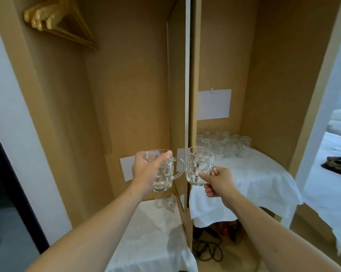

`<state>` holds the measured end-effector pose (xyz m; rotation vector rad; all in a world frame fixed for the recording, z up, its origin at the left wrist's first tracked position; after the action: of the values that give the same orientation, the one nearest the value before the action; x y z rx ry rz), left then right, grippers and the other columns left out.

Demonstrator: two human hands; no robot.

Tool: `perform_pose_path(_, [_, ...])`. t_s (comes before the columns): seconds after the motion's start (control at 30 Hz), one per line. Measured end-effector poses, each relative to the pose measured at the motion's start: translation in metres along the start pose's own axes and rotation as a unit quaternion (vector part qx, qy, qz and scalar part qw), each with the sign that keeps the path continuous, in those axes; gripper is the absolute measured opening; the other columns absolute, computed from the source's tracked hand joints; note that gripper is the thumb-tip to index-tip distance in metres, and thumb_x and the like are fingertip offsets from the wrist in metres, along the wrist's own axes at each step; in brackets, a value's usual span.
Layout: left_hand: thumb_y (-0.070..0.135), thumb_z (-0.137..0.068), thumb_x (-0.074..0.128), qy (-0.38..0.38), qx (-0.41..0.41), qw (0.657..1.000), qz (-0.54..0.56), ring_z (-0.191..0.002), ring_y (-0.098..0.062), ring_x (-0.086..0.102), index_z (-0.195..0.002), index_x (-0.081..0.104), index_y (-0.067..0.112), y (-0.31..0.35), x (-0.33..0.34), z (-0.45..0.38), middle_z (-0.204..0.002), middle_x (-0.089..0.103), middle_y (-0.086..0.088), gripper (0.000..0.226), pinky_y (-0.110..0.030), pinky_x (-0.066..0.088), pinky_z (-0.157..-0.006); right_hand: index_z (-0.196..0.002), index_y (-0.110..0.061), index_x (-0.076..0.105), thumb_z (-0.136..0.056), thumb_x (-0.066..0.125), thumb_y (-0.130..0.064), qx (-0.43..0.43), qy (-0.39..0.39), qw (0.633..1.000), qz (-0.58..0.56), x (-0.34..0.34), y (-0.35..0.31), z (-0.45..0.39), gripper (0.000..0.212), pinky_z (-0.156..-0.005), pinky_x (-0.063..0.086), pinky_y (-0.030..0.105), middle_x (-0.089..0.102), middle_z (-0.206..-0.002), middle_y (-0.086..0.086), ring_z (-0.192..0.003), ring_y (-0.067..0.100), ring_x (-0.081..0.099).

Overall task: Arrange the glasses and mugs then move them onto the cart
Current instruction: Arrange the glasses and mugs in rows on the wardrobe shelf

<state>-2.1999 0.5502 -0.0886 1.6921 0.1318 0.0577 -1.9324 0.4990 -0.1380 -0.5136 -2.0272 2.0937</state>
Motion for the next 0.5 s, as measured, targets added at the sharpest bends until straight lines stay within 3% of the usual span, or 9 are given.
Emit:
perform_pose_path(0.13, [0.057, -0.061, 0.091, -0.019, 0.006, 1.0, -0.021, -0.098, -0.017, 0.066, -0.108, 0.054, 0.023, 0.005, 0.061, 0.017, -0.108, 0.065, -0.001, 0.069, -0.042, 0.057, -0.087, -0.072, -0.015, 0.037, -0.085, 0.081, -0.019, 0.007, 0.014, 1.0, 0.008, -0.055, 0.011, -0.006, 0.046, -0.051, 0.049, 0.033, 0.049, -0.06, 0.013, -0.051, 0.024, 0.047])
perform_pose_path(0.37, [0.054, -0.064, 0.091, -0.033, 0.012, 0.999, -0.036, -0.096, -0.008, 0.059, -0.116, 0.053, 0.019, 0.003, 0.156, 0.036, -0.109, 0.061, 0.005, 0.073, -0.026, 0.046, -0.07, -0.067, -0.018, 0.032, -0.086, 0.079, -0.014, 0.018, 0.028, 0.999, 0.013, -0.148, 0.021, -0.024, 0.052, -0.051, 0.048, 0.033, 0.044, -0.058, 0.01, -0.052, 0.024, 0.044])
perform_pose_path(0.5, [0.062, -0.057, 0.091, -0.042, 0.008, 0.998, -0.044, -0.099, -0.007, 0.059, -0.114, 0.052, 0.022, -0.004, 0.198, 0.043, -0.111, 0.06, 0.008, 0.08, -0.026, 0.047, -0.072, -0.07, -0.017, 0.032, -0.088, 0.078, -0.014, 0.025, 0.024, 0.999, 0.02, -0.189, 0.028, -0.032, 0.049, -0.05, 0.048, 0.032, 0.046, -0.064, 0.013, -0.056, 0.025, 0.044])
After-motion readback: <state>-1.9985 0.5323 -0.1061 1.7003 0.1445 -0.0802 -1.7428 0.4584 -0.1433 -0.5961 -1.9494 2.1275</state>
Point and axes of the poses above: each hand's wrist, its own z-axis away from the middle knuckle, its own x-axis out of the palm, y = z × x, the point moved 8 cm from there along -z, towards the middle knuckle
